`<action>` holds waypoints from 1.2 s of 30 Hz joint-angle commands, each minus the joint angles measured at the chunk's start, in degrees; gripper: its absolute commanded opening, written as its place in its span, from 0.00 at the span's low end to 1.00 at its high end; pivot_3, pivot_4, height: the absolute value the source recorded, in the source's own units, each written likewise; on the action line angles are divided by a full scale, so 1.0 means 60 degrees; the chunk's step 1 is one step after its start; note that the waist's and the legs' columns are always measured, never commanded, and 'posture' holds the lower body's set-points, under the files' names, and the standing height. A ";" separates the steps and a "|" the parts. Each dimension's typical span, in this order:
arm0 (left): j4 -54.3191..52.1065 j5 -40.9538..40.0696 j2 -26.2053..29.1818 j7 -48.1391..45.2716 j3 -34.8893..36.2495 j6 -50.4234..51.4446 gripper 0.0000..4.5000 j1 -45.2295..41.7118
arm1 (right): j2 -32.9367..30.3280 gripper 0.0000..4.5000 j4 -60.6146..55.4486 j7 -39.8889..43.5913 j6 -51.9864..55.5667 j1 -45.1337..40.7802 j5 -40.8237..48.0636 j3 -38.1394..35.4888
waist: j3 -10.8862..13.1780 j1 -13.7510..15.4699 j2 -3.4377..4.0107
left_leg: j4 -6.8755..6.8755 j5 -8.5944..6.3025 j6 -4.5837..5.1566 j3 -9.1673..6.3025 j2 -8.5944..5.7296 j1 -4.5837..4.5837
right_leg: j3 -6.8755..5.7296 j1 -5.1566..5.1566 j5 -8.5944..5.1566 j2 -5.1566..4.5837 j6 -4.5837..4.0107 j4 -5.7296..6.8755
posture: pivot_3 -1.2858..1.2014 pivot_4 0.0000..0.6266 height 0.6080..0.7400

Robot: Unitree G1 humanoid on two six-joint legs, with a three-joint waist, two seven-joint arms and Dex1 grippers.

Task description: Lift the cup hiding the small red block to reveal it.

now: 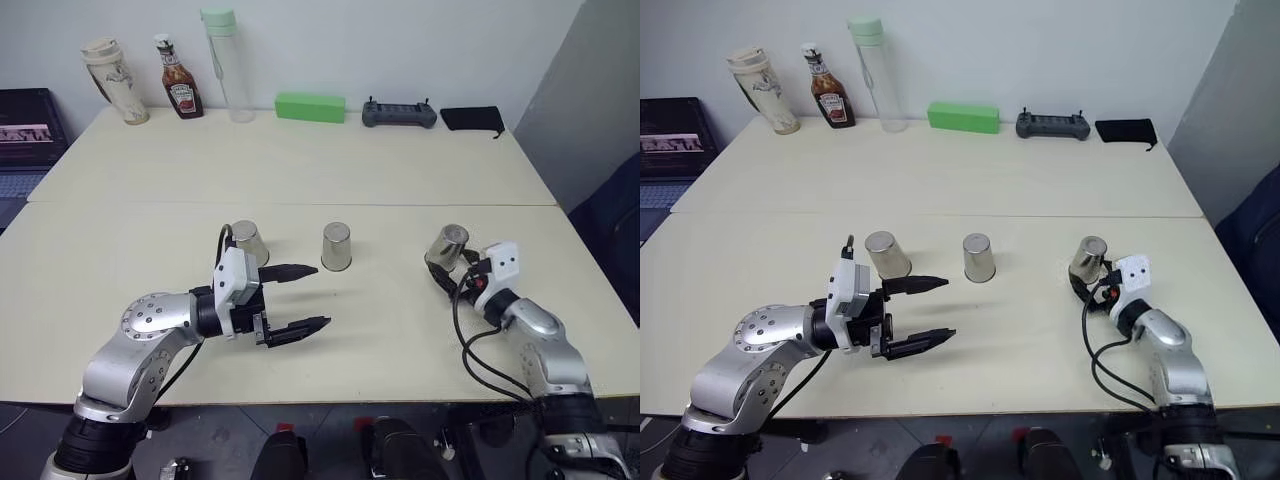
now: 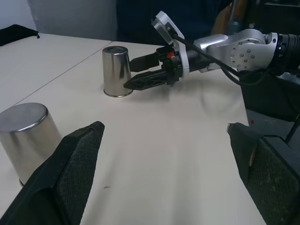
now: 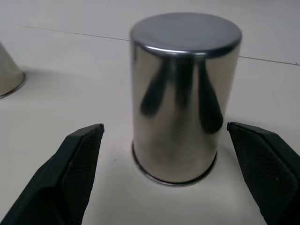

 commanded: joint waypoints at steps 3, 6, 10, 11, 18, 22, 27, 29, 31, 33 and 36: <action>0.0015 0.0032 -0.0006 -0.0061 -0.0042 -0.0187 1.00 -0.0131 | 0.0086 1.00 0.0867 0.0256 -0.0649 -0.0840 -0.0061 -0.0163 | 0.0001 -0.0004 0.0001 | 0.0000 0.0000 0.0000 0.0004 0.0001 0.0001 | 0.0004 0.0000 0.0000 -0.0001 0.0000 0.0000 | 0.52 0.24 1.00; 0.0126 0.0040 -0.0024 -0.0049 -0.0050 -0.0195 1.00 -0.0255 | 0.0180 0.91 0.1078 0.0386 -0.0782 -0.1032 0.0096 -0.0248 | 0.0001 -0.0005 0.0001 | 0.0000 0.0000 0.0000 0.0000 0.0003 0.0003 | 0.0000 0.0000 0.0001 0.0000 -0.0001 0.0002 | 0.52 0.24 1.00; 0.0190 0.0071 -0.0019 -0.0073 -0.0026 -0.0227 1.00 -0.0267 | 0.0157 0.75 0.0949 0.0462 -0.0757 -0.1025 0.0145 -0.0291 | 0.0001 -0.0003 0.0002 | 0.0000 0.0000 0.0000 0.0002 0.0004 0.0000 | 0.0001 0.0000 0.0001 -0.0001 -0.0002 0.0001 | 0.52 0.24 1.00; 0.0201 0.0078 -0.0018 -0.0078 -0.0023 -0.0234 1.00 -0.0255 | 0.0126 0.69 0.0791 0.0502 -0.0705 -0.0973 0.0172 -0.0288 | 0.0001 -0.0003 0.0002 | 0.0000 0.0000 0.0000 0.0004 0.0004 0.0000 | 0.0002 0.0000 0.0001 -0.0002 -0.0002 0.0001 | 0.52 0.24 1.00; 0.0097 0.0037 0.0008 -0.0021 0.0025 -0.0140 1.00 -0.0100 | -0.0116 0.61 -0.1999 -0.0003 0.0770 -0.0314 0.1098 -0.0950 | 0.0009 0.0007 0.0015 | -0.0001 0.0000 0.0000 0.0000 0.0005 -0.0005 | 0.0000 -0.0002 0.0001 -0.0005 -0.0002 0.0002 | 0.52 0.24 1.00; 0.0227 0.0094 -0.0048 -0.0044 -0.0064 -0.0189 1.00 -0.0131 | -0.0046 0.61 -0.2698 -0.1164 0.1520 0.0016 0.1030 -0.1599 | 0.0007 0.0008 0.0016 | 0.0000 0.0000 -0.0001 0.0001 0.0004 -0.0001 | 0.0000 0.0000 0.0001 -0.0005 0.0000 0.0001 | 0.52 0.24 1.00; 0.0352 0.0129 -0.0152 -0.0049 -0.0237 -0.0169 1.00 -0.0331 | -0.0120 0.61 -0.1813 -0.1802 0.2159 0.0215 0.0366 -0.1454 | 0.0007 0.0005 0.0016 | 0.0000 0.0001 -0.0001 0.0003 0.0002 0.0000 | 0.0002 0.0000 0.0000 -0.0003 0.0000 0.0001 | 0.52 0.24 1.00; 0.0432 0.0129 -0.0157 -0.0070 -0.0261 -0.0172 1.00 -0.0414 | -0.0064 0.61 -0.1443 -0.1798 0.2298 0.0171 0.0373 -0.1454 | 0.0007 -0.0008 0.0016 | 0.0000 0.0001 -0.0001 0.0008 0.0001 0.0000 | 0.0006 -0.0001 0.0001 -0.0003 0.0000 0.0001 | 0.52 0.24 1.00; 0.0459 0.0149 -0.0160 -0.0086 -0.0287 -0.0201 1.00 -0.0453 | -0.0092 0.69 -0.1096 -0.1787 0.2267 0.0143 0.0208 -0.1391 | 0.0005 -0.0018 0.0019 | 0.0000 0.0001 0.0000 0.0006 0.0003 0.0000 | 0.0006 -0.0002 0.0001 0.0000 -0.0001 0.0001 | 0.52 0.24 1.00; 0.0407 0.0108 -0.0169 -0.0033 -0.0271 -0.0161 1.00 -0.0435 | -0.0154 0.78 -0.0991 -0.1658 0.2125 0.0164 0.0113 -0.1332 | 0.0001 -0.0018 0.0018 | 0.0000 0.0000 0.0000 0.0009 0.0005 0.0003 | 0.0009 -0.0001 0.0000 0.0000 0.0000 0.0001 | 0.52 0.24 1.00; 0.0307 0.0079 -0.0154 0.0018 -0.0252 -0.0120 1.00 -0.0358 | -0.0236 0.98 -0.1121 -0.1493 0.2027 0.0296 0.0025 -0.1313 | 0.0003 -0.0007 0.0023 | 0.0000 0.0000 0.0000 0.0006 0.0003 -0.0001 | 0.0007 -0.0002 0.0000 0.0001 0.0000 0.0001 | 0.52 0.24 1.00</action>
